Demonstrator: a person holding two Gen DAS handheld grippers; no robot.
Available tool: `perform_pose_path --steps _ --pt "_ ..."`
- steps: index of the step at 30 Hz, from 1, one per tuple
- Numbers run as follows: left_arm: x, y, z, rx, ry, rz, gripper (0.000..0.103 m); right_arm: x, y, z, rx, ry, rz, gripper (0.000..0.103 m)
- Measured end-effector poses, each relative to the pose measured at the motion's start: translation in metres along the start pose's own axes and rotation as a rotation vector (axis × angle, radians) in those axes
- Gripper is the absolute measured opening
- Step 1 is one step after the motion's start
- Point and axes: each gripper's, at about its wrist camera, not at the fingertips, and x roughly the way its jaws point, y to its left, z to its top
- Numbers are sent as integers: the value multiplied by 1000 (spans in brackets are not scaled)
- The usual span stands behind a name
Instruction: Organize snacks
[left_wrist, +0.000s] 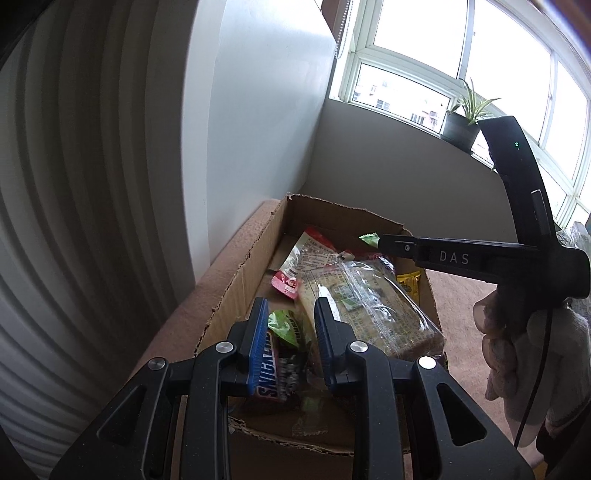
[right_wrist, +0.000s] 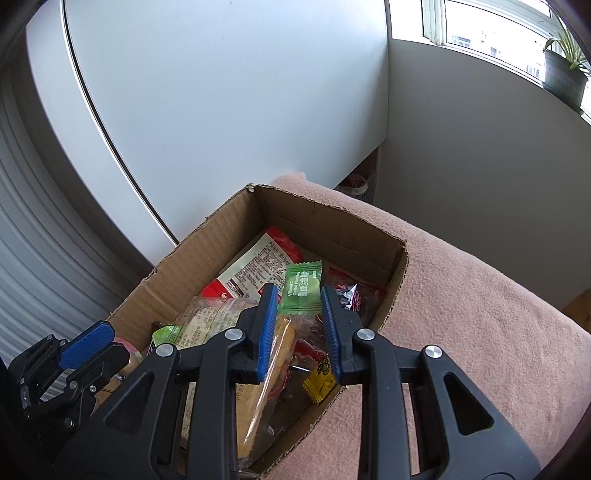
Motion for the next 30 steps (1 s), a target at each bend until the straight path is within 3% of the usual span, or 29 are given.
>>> perform_pose_path --steps 3,7,11,13,15,20,22,24,30 --pt "-3 -1 0 7 -10 0 24 -1 3 -1 -7 1 -5 27" --pt "-5 0 0 4 -14 -4 24 -8 7 -2 -14 -23 -14 50" --pt "-8 0 -2 4 -19 -2 24 -18 10 -4 -19 -38 -20 52" --pt "-9 -1 -3 3 -22 -1 26 -24 12 -7 -23 -55 -29 63" --pt "-11 -1 -4 7 -29 3 28 -32 13 -12 -28 -79 -43 69" --pt "-21 -3 -8 13 -49 10 28 -54 16 -33 -10 -109 -58 72" --pt "-28 -3 -10 2 -61 7 36 -64 18 -42 -5 -130 -75 84" --pt "-33 -3 -12 -8 -78 14 52 -74 21 -51 -14 -150 -85 87" --pt "-38 -5 -16 -20 -94 29 59 -100 31 -70 -67 -222 -173 96"
